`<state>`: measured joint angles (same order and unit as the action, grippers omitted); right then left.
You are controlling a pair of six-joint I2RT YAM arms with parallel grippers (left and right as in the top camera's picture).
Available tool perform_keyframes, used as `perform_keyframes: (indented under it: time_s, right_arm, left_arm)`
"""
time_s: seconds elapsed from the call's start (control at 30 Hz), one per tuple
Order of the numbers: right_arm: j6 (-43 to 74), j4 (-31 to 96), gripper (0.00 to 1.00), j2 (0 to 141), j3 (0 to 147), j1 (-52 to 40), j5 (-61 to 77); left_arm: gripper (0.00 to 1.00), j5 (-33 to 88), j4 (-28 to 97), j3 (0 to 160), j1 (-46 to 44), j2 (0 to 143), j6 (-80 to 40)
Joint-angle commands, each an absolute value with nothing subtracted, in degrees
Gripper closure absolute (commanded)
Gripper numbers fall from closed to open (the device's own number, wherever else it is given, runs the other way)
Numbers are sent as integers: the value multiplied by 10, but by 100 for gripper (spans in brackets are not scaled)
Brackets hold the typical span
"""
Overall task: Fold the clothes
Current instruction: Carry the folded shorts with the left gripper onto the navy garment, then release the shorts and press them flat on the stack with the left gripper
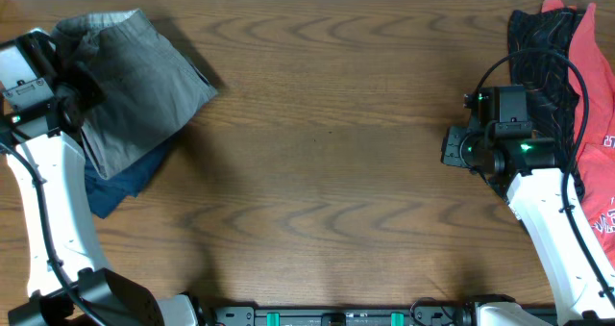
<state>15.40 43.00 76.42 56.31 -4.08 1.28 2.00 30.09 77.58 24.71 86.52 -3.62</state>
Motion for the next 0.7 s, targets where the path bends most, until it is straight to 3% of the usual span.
perform_keyframes:
  time_s: [0.0,0.67]
  right_arm:
    - [145,431,91,759,573,-34,3]
    - [145,433,90,759,573,-34,4]
  left_arm:
    - [94,8,300,769,261,883,-37]
    - [91,7,315,768,340,948,-84]
